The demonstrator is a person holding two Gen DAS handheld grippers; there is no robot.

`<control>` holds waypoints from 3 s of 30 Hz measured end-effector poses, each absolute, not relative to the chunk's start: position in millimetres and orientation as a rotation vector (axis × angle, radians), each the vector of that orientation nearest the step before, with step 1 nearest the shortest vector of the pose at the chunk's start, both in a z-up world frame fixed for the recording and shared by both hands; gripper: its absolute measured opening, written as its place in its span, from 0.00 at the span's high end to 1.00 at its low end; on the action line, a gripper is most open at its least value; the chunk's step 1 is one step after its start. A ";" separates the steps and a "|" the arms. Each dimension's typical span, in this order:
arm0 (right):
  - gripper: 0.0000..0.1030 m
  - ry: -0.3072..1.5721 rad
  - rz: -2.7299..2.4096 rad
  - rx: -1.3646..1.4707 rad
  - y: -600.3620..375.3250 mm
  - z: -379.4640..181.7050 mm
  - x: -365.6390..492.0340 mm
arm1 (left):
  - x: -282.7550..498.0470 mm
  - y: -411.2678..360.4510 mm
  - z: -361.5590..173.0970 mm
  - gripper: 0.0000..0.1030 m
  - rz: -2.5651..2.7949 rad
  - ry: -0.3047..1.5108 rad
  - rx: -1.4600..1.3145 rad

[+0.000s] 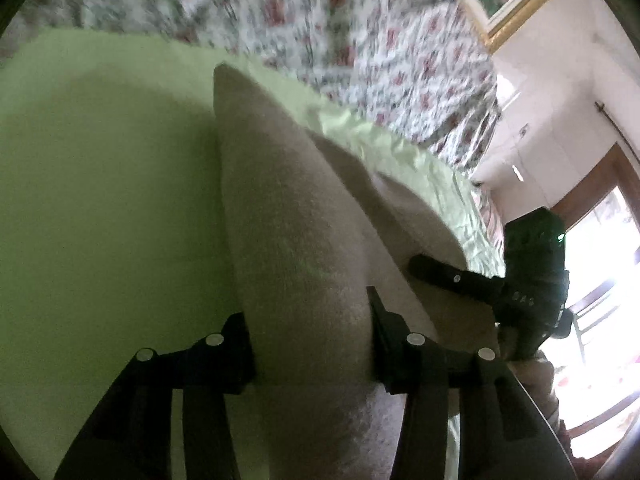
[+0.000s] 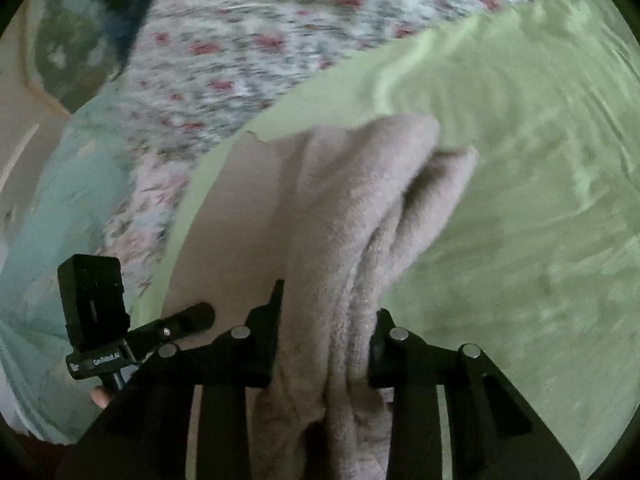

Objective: Fold small clothes

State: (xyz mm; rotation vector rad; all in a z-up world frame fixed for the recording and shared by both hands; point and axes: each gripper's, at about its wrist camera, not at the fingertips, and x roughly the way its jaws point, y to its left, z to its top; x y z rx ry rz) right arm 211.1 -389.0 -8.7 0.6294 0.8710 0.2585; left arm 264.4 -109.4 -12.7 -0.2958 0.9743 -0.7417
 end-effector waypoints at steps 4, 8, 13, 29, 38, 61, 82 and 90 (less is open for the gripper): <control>0.69 0.834 0.367 0.659 -340.1 -7.0 201.8 | 231.2 -47.6 7.1 0.55 -0.669 0.949 -0.297; 0.69 0.830 0.469 0.647 -283.4 -15.3 200.6 | 203.3 5.4 13.4 0.55 -0.606 0.939 -0.294; 0.69 0.865 0.526 0.633 -234.8 -31.8 203.0 | 186.3 51.5 -3.8 0.55 -0.557 0.948 -0.341; 0.38 0.888 0.318 0.531 -243.6 -34.9 211.2 | 191.9 94.4 -41.7 0.21 -0.446 0.986 -0.425; 0.91 0.905 0.320 0.537 -234.1 -24.8 283.6 | 216.8 97.3 -30.4 0.27 -0.298 0.952 -0.390; 0.86 0.769 0.306 0.529 -217.1 34.0 141.8 | 102.4 68.6 32.7 0.33 -0.513 0.797 -0.243; 1.00 0.960 0.220 0.512 -210.3 -55.7 101.8 | 77.1 38.2 -41.2 0.39 -0.572 0.941 -0.210; 0.96 0.922 0.238 0.368 -184.9 -31.1 78.7 | 57.7 41.5 -35.3 0.38 -0.611 0.937 -0.194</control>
